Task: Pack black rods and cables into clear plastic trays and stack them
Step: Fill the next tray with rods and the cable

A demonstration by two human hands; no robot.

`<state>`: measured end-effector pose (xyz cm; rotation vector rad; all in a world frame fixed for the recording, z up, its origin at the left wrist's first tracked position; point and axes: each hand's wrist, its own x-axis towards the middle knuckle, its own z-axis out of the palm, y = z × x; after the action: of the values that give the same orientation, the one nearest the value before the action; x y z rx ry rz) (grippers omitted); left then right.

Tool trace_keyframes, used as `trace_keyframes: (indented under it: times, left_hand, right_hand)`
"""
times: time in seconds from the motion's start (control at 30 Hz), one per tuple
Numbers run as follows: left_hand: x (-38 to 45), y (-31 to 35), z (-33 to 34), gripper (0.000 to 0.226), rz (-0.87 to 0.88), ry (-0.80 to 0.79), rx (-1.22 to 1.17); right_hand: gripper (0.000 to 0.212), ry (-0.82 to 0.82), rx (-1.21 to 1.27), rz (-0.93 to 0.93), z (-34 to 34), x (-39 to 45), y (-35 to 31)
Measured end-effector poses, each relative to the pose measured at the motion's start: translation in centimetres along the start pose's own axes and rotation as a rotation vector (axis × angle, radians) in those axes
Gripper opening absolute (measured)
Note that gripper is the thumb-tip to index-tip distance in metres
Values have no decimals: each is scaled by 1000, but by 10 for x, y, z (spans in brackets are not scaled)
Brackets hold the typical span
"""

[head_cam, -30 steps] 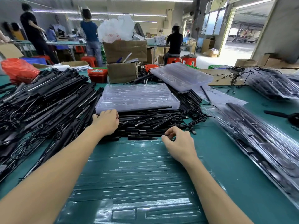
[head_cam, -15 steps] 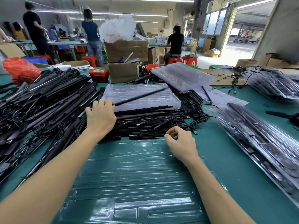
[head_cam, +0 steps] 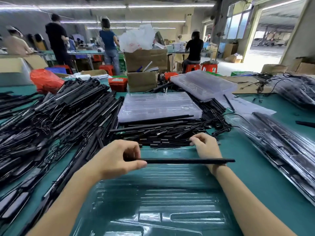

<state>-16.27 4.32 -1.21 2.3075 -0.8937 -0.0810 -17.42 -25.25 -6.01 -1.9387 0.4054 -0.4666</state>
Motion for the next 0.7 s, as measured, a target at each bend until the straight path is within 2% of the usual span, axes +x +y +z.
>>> trace_keyframes:
  times: [0.1, 0.23, 0.37, 0.43, 0.47, 0.53, 0.63, 0.7]
  left_hand:
    - [-17, -8, 7, 23, -4, 4, -188]
    - [-27, -14, 14, 20, -29, 20, -217]
    - [-24, -15, 14, 20, -68, 38, -170]
    - [-23, -18, 13, 21, -86, 18, -147]
    - [-23, -20, 12, 21, -94, 11, -147]
    - [-21, -25, 11, 23, -126, 7, -150]
    - [-19, -29, 13, 26, -154, -9, -117]
    - [-18, -30, 14, 27, -153, -7, -107]
  right_hand:
    - [22, 61, 173, 21, -5, 4, 0]
    - [28, 109, 451, 91, -15, 7, 1]
    - [33, -38, 813, 192, -38, 12, 0]
    - [37, -117, 881, 215, -53, 13, 2]
    - [40, -141, 842, 203, -58, 13, 4]
    - [41, -150, 609, 107, -65, 10, 7]
    - [35, -169, 201, -88, -70, 6, 10]
    - [29, -214, 25, -136, -71, 3, 16]
